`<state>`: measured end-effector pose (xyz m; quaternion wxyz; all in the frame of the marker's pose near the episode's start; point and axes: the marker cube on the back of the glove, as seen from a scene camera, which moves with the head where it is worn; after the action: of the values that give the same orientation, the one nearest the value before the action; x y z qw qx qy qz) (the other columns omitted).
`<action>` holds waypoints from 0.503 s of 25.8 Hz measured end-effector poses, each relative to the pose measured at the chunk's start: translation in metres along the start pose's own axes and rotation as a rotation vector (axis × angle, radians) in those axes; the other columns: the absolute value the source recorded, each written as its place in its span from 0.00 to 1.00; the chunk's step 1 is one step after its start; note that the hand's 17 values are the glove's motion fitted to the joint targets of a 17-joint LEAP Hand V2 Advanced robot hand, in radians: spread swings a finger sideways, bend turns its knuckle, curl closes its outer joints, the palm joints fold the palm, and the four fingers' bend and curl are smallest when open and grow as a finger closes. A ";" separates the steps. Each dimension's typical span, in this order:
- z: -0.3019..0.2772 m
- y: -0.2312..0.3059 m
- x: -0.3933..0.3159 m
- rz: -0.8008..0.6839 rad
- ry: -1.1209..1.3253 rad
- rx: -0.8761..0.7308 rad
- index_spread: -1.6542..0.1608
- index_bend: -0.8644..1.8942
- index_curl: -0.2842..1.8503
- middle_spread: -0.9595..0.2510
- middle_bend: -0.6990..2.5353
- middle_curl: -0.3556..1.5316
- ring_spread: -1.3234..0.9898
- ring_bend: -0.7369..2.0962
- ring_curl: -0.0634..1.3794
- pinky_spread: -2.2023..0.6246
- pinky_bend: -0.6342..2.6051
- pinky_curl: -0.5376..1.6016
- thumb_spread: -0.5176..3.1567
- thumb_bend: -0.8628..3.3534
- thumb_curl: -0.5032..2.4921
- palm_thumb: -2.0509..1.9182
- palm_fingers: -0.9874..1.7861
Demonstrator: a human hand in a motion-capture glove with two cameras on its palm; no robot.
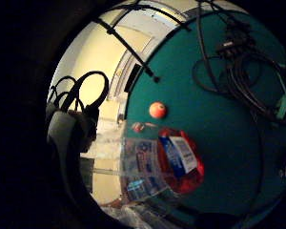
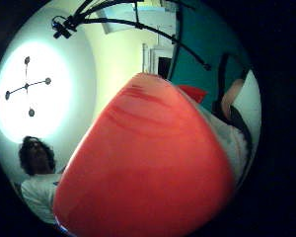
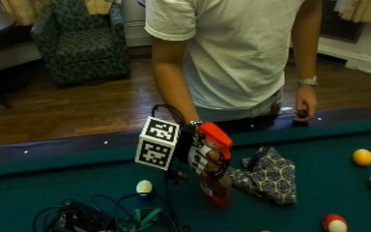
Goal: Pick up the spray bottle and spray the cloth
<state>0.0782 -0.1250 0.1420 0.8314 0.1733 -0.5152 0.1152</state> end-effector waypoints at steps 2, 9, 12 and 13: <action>-0.006 -0.004 -0.021 -0.039 -0.004 -0.041 0.75 0.40 0.34 0.64 0.38 0.46 0.48 0.47 0.35 0.69 0.30 0.42 0.30 0.20 0.36 0.75 0.86; -0.029 -0.012 -0.092 -0.164 0.004 -0.147 0.76 0.41 0.36 0.64 0.38 0.46 0.48 0.48 0.36 0.69 0.31 0.43 0.28 0.20 0.37 0.75 0.86; -0.035 -0.010 -0.112 -0.199 0.003 -0.188 0.76 0.41 0.36 0.64 0.39 0.47 0.48 0.48 0.36 0.69 0.31 0.43 0.27 0.20 0.38 0.75 0.85; -0.036 -0.009 -0.118 -0.210 0.006 -0.202 0.76 0.41 0.37 0.64 0.39 0.47 0.48 0.48 0.36 0.69 0.31 0.43 0.27 0.20 0.38 0.75 0.85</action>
<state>0.0589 -0.1202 0.0203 0.8535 0.1414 -0.5009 -0.0244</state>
